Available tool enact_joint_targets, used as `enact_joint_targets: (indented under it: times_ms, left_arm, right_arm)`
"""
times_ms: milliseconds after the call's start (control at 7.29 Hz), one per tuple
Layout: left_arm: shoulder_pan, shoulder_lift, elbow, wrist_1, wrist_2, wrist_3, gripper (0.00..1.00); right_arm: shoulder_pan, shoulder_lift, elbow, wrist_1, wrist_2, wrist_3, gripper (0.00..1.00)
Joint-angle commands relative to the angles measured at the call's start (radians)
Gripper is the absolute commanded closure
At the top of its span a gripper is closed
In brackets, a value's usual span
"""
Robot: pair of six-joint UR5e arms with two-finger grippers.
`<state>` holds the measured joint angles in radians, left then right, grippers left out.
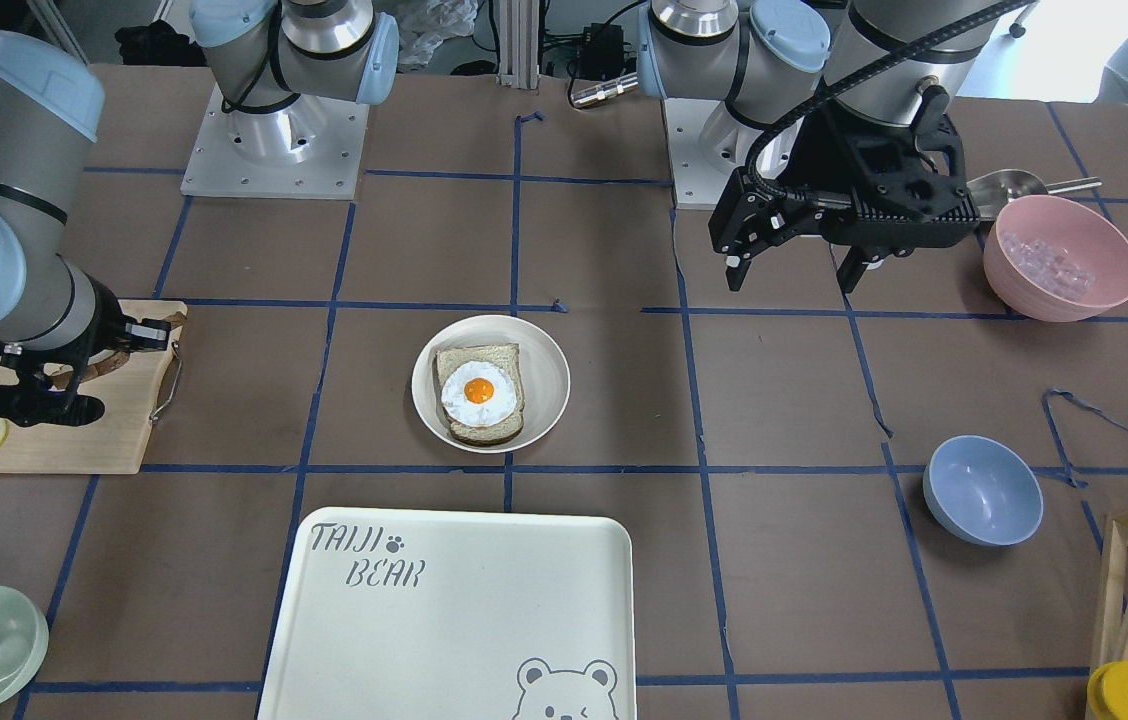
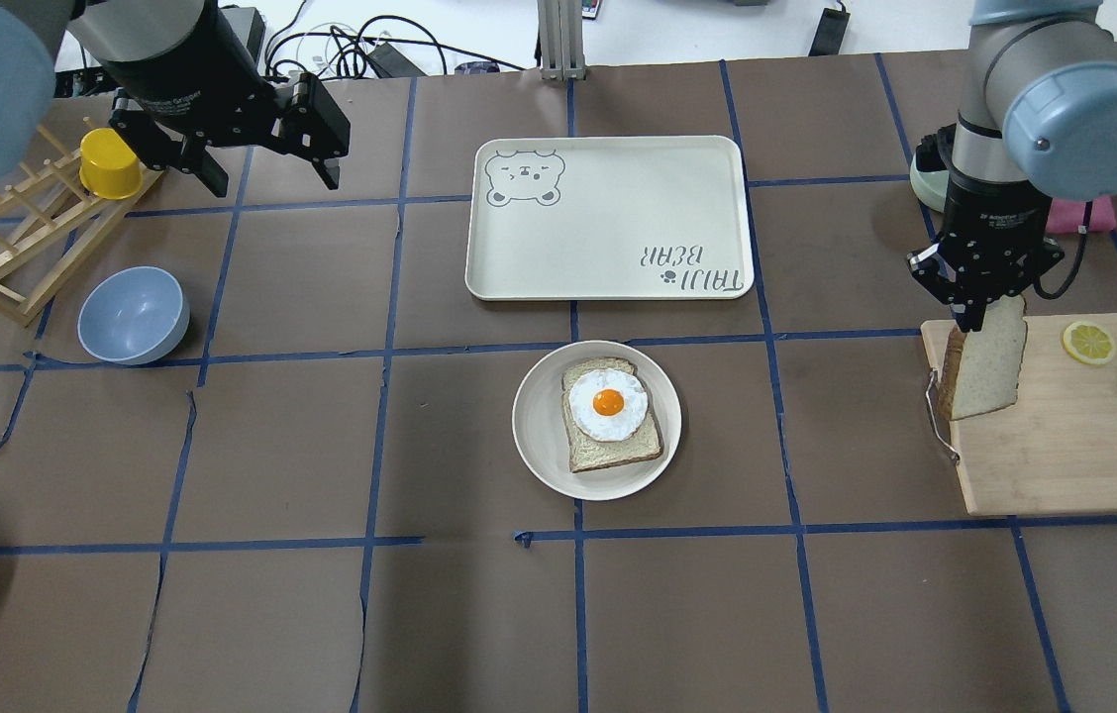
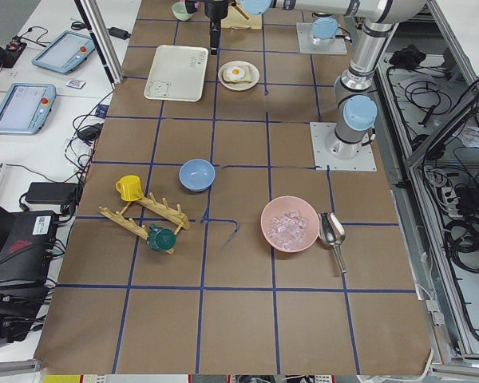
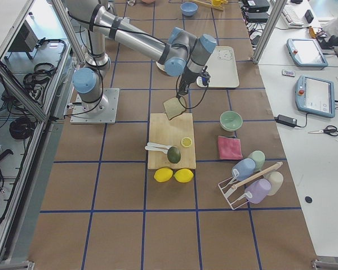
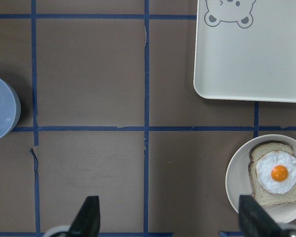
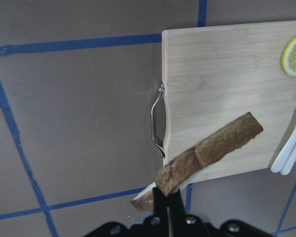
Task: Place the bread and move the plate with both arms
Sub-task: 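Lift the bread and carry it with the right gripper to the plate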
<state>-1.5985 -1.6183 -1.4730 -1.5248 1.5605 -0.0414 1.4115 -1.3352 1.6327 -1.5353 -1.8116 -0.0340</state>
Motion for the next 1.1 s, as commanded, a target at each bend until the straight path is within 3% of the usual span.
enact_joint_targets:
  times_ms: [0,274,411,549,960]
  left_arm:
    - [-0.001,-0.002,-0.001,0.002,-0.005,0.0,0.0]
    - [-0.001,-0.005,-0.001,0.005,-0.005,-0.005,0.0]
    - [-0.001,-0.006,-0.001,0.008,-0.007,-0.005,0.0]
    - [-0.003,-0.008,-0.001,0.009,-0.007,-0.006,0.0]
    - [-0.001,-0.006,-0.003,0.008,-0.004,-0.003,0.0]
  right_arm:
    - [0.081,-0.002,-0.12,0.139,0.064,0.151,1.0]
    - [0.191,0.005,-0.146,0.182,0.112,0.334,1.0]
    - [0.252,0.017,-0.148,0.175,0.191,0.444,1.0]
    - [0.308,0.036,-0.148,0.172,0.214,0.488,1.0]
    - [0.489,0.091,-0.146,0.081,0.216,0.658,1.0]
